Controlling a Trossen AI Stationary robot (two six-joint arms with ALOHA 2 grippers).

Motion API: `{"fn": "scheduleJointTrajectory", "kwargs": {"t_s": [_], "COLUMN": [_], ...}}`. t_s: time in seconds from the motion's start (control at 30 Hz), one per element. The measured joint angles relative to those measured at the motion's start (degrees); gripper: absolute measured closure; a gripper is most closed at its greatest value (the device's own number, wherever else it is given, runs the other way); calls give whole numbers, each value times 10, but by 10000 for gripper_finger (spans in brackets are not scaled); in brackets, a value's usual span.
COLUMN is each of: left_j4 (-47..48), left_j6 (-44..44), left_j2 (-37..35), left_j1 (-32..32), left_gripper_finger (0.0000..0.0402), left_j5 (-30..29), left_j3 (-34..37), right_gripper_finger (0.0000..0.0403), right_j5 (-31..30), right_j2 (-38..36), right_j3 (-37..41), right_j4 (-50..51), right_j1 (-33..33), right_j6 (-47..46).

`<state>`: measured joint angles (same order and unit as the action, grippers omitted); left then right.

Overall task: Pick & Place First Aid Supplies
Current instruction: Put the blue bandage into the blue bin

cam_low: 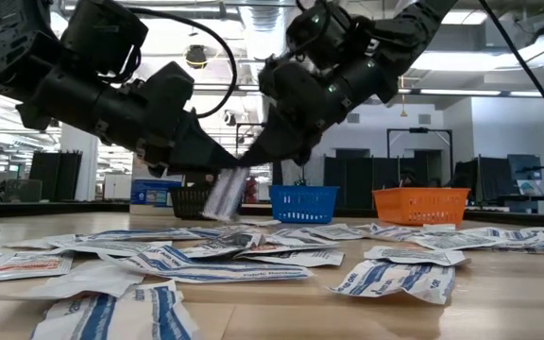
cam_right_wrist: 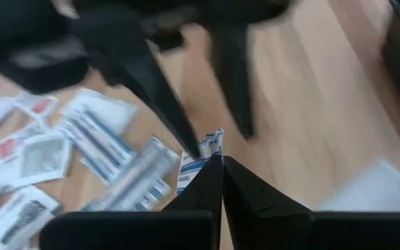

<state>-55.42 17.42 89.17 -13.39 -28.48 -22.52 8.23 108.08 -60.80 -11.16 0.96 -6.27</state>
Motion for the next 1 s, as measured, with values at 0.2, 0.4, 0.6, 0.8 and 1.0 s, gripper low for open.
{"fn": "scheduleJointTrajectory", "kwargs": {"t_s": [0.2, 0.4, 0.6, 0.8, 1.0], "left_j4": [0, -6, -6, -5, 1], "left_j6": [8, -5, -10, -6, -5], "left_j2": [0, 0, 0, 0, 0], "left_j1": [6, 8, 8, 8, 6], "left_gripper_finger": [239, 258, 331, 395, 392], "left_j5": [47, 74, 76, 103, 120], "left_j3": [0, 0, 0, 0, 0], "right_gripper_finger": [402, 402, 403, 403, 403], "right_j5": [3, 7, 7, 5, -9], "right_j2": [0, 0, 0, -1, -21], "right_j3": [1, 1, 0, 0, 0], "right_j4": [-19, -52, -65, -61, -54], "right_j1": [-17, -16, -17, -17, -16], "right_j6": [52, 43, 43, 43, 43]}}
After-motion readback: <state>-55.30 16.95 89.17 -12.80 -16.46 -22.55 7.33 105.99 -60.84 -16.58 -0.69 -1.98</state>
